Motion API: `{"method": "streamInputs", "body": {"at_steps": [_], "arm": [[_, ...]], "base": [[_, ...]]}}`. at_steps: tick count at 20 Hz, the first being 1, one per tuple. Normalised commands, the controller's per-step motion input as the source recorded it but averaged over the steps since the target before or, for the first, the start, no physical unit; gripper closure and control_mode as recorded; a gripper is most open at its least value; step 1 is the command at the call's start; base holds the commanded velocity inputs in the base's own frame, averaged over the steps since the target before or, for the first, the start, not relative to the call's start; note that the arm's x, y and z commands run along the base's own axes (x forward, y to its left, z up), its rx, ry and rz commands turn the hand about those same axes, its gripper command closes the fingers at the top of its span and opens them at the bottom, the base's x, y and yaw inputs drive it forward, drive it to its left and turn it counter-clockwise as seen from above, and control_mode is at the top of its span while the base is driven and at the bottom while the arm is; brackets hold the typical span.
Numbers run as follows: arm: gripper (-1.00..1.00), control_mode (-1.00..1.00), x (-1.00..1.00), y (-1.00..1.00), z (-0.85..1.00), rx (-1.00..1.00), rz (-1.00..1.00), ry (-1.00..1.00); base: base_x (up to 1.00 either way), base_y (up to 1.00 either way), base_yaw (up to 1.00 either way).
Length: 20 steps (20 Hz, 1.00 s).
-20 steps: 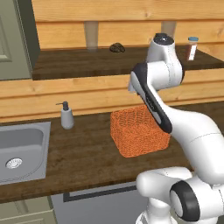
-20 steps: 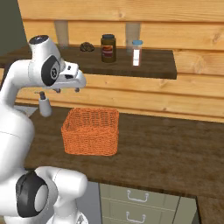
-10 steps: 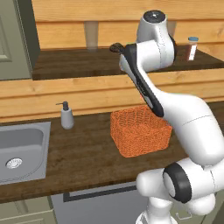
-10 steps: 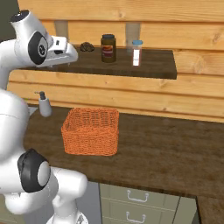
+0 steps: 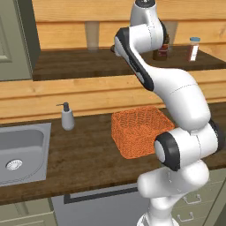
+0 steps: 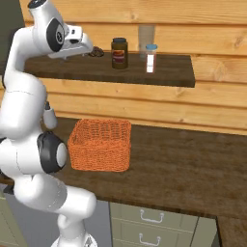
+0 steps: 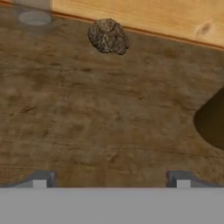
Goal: Open the cabinet, pick up the bread from the cabinet and place it in the basket. Then move the basket to the dining counter.
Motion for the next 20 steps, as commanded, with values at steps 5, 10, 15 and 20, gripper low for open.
{"method": "streamInputs", "body": {"at_steps": [5,10,15,20], "arm": [[-1.0,-1.0,0.89,0.0,0.0,0.06,0.0,0.0],[-1.0,-1.0,0.72,0.0,-0.11,0.02,0.0,0.0],[-1.0,-1.0,0.65,0.0,-0.11,0.0,0.0,-0.02],[-1.0,-1.0,0.48,0.0,-0.13,0.0,0.0,-0.03]], "base": [[0.0,0.0,0.0],[0.0,0.0,0.0],[0.0,0.0,0.0],[0.0,0.0,0.0]]}}
